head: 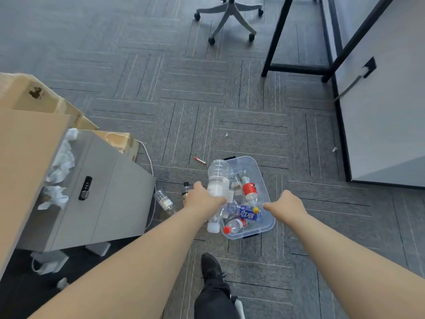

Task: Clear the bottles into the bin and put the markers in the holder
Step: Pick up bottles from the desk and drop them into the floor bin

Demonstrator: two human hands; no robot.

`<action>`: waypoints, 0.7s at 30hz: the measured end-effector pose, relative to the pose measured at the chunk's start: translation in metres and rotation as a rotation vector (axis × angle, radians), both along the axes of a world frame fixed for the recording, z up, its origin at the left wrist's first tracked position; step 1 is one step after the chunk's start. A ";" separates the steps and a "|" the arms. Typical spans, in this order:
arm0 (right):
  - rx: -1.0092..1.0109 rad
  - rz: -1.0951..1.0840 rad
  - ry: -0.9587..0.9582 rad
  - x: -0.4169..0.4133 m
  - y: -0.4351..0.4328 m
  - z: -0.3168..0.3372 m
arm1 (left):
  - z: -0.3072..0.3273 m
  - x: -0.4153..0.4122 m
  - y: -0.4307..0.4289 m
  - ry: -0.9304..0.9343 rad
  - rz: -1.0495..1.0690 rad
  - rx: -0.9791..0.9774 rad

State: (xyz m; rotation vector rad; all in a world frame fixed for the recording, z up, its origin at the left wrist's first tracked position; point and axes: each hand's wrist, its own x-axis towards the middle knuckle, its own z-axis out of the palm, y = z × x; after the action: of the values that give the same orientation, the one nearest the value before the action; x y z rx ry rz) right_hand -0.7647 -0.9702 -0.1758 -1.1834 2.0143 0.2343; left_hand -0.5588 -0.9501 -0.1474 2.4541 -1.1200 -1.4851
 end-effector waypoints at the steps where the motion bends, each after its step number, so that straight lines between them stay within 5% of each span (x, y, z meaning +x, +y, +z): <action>1: -0.003 0.009 0.005 0.000 -0.002 0.002 | 0.000 0.001 0.000 -0.001 -0.008 -0.002; 11: 0.022 0.160 -0.013 0.051 -0.006 0.023 | 0.021 0.078 0.037 -0.055 0.121 -0.019; 21: -0.132 0.487 -0.084 0.225 0.014 0.109 | 0.104 0.247 0.147 -0.226 0.387 -0.139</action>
State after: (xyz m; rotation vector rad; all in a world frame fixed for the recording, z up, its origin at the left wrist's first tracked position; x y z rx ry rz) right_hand -0.5398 -0.9558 -0.0669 -1.7307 1.6629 0.2871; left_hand -0.3123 -0.8032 -0.0437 2.5947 -0.6871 -1.0088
